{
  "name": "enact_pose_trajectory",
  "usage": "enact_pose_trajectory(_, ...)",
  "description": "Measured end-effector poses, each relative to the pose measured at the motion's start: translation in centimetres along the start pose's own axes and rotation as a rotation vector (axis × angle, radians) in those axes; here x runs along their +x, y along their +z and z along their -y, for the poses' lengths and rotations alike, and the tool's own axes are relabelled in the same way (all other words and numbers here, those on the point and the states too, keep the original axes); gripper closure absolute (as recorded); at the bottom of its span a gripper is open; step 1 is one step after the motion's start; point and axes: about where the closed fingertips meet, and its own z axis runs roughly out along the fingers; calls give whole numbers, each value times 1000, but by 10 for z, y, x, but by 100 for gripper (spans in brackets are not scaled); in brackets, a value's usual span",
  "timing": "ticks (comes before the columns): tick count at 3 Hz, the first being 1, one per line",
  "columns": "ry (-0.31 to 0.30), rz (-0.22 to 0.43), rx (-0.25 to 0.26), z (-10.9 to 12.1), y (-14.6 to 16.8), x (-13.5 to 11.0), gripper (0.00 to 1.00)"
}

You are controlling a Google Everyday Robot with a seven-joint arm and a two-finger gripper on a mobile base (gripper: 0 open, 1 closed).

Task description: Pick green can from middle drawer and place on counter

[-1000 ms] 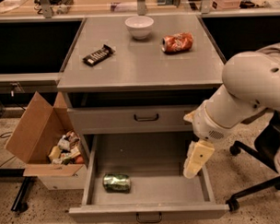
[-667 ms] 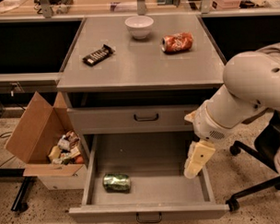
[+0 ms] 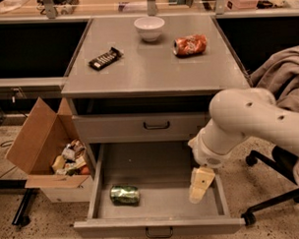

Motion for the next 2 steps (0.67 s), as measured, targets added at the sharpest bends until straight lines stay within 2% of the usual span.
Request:
enact_pose_trajectory(1, -36, 10, -22, 2, 61, 1, 0)
enact_pose_trajectory(2, -39, 70, -23, 10, 111, -1, 0)
